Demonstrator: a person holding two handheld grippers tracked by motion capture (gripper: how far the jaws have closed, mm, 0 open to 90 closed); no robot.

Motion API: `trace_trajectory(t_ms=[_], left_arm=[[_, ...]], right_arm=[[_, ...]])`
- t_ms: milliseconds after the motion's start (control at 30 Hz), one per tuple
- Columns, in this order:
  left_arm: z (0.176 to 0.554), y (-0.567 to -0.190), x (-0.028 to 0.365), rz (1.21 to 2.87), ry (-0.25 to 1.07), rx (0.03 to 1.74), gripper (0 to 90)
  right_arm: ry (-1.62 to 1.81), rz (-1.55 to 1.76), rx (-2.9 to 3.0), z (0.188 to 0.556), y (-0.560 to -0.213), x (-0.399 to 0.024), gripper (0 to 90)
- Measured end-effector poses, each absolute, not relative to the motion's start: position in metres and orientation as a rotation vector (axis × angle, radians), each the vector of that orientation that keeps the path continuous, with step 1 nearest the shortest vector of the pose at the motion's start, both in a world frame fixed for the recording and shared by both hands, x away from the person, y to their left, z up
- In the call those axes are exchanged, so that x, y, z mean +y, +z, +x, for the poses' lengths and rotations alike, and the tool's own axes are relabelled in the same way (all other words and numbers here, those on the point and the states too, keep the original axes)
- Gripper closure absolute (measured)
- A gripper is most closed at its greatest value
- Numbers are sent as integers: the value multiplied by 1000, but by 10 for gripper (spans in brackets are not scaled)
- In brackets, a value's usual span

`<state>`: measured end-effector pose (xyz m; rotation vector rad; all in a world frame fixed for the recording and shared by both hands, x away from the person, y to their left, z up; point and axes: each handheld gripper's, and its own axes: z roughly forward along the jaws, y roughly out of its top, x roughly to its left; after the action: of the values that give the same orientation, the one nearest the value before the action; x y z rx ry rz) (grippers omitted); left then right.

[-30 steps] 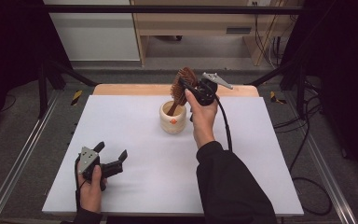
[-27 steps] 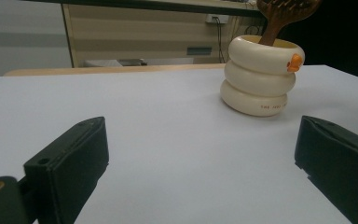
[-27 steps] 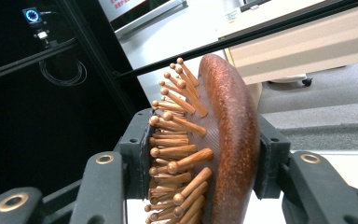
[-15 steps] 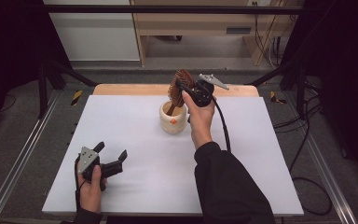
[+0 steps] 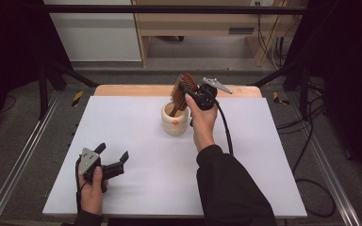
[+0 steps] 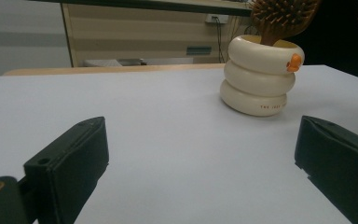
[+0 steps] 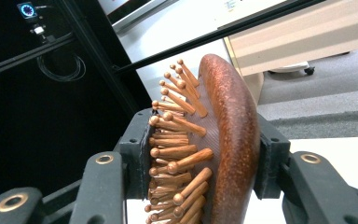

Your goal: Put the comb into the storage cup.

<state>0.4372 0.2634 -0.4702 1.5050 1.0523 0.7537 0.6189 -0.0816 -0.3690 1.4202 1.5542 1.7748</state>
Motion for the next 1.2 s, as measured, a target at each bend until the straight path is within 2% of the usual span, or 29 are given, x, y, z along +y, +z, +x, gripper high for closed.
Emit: trace_trajectory(t_ms=[1200], left_arm=[[438,-471,263,1510,751,1053,30]], right_arm=[[1807,1491,1538,622,-379,-92,480]])
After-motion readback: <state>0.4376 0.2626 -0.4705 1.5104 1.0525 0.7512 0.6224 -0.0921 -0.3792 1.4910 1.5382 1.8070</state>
